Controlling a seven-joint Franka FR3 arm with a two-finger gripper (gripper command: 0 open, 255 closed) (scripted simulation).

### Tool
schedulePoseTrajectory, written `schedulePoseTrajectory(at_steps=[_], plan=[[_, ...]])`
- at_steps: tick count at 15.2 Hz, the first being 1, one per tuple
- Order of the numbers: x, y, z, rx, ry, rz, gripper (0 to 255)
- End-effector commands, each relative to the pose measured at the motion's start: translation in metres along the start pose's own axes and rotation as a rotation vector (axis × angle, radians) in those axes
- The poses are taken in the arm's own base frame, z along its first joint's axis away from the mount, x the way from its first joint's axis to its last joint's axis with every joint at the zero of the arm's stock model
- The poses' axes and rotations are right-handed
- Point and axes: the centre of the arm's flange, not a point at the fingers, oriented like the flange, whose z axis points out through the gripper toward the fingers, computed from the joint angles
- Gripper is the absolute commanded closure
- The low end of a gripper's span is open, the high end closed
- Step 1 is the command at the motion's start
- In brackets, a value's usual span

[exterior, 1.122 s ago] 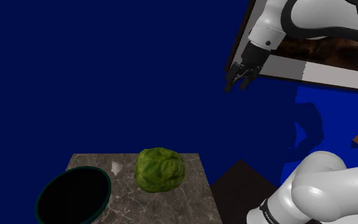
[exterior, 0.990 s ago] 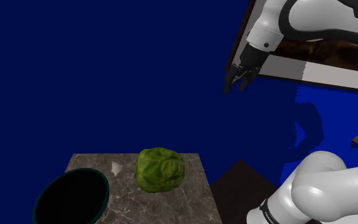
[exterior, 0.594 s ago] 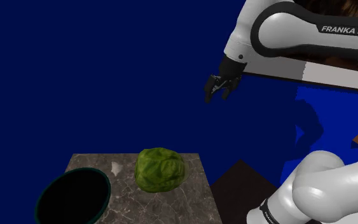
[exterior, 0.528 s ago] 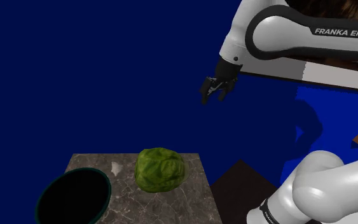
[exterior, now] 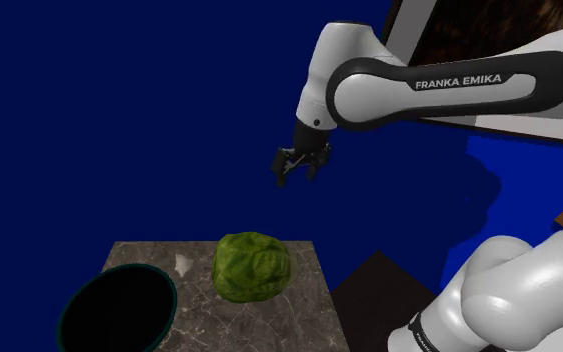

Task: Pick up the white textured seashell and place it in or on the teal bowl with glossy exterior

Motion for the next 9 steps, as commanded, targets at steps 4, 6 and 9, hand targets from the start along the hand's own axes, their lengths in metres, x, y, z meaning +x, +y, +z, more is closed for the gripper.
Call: schedulePoseTrajectory(at_steps=[4,6,9], plan=[[0.02,-0.045,0.047,-0.002,-0.021,0.004,0],[0.028,-0.064,0.065,-0.003,-0.029,0.005,0],[0.039,-0.091,0.092,-0.004,-0.042,0.006,0]])
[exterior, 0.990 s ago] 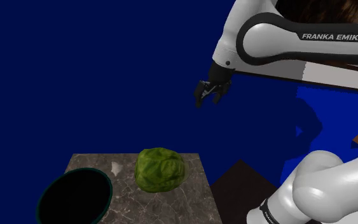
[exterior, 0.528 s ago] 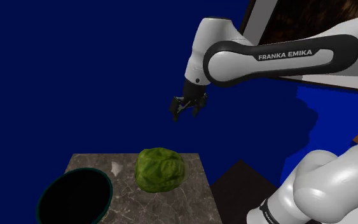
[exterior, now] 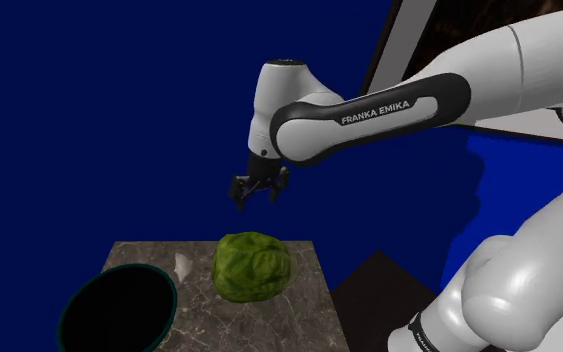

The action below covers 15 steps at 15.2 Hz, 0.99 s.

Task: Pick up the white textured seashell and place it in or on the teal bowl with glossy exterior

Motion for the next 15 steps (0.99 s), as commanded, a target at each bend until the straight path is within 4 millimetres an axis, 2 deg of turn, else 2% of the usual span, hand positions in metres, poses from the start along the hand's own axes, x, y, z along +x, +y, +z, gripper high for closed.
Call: schedulePoseTrajectory(at_steps=[1,15], plan=[[0.009,-0.022,0.022,0.001,-0.009,0.002,0],[0.06,-0.15,0.15,-0.007,-0.069,0.009,0]])
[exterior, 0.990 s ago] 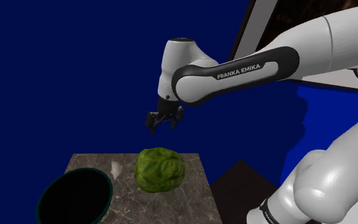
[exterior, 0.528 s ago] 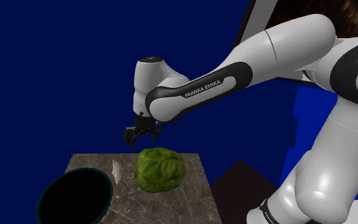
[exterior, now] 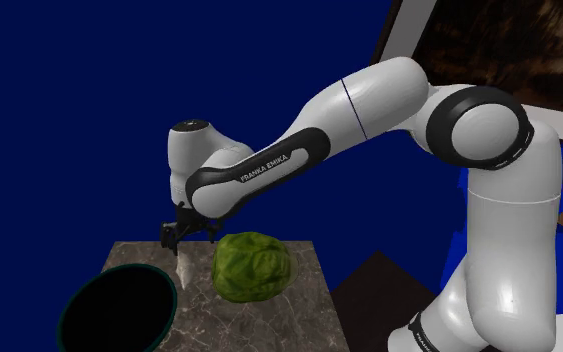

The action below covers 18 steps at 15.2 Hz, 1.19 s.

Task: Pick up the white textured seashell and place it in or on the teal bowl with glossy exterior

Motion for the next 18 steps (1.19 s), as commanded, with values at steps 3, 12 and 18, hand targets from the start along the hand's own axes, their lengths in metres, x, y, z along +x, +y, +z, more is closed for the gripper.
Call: schedulePoseTrajectory(at_steps=[3,12,18], plan=[[0.011,-0.024,0.029,-0.002,-0.011,0.002,0],[0.01,-0.024,0.064,-0.002,-0.011,0.002,0],[0.01,-0.024,0.064,-0.002,-0.011,0.002,255]])
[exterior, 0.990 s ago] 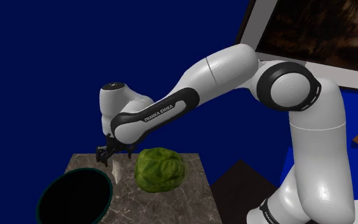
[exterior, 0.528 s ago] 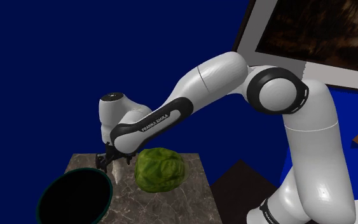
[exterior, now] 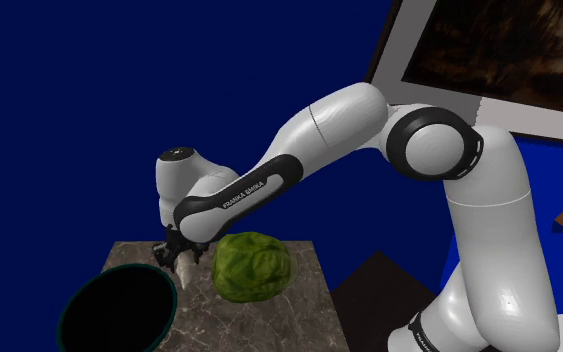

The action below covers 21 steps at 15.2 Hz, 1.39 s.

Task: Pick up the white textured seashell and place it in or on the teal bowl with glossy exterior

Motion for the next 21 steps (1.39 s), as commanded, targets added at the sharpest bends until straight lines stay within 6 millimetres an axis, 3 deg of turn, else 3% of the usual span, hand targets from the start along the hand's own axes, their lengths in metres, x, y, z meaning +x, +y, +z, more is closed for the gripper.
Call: schedulePoseTrajectory(at_steps=[1,9,21], plan=[[0.0,0.0,0.0,0.0,0.0,0.0,255],[0.0,0.0,0.0,0.0,0.0,0.0,255],[-0.004,0.001,-0.063,0.0,0.0,0.0,255]])
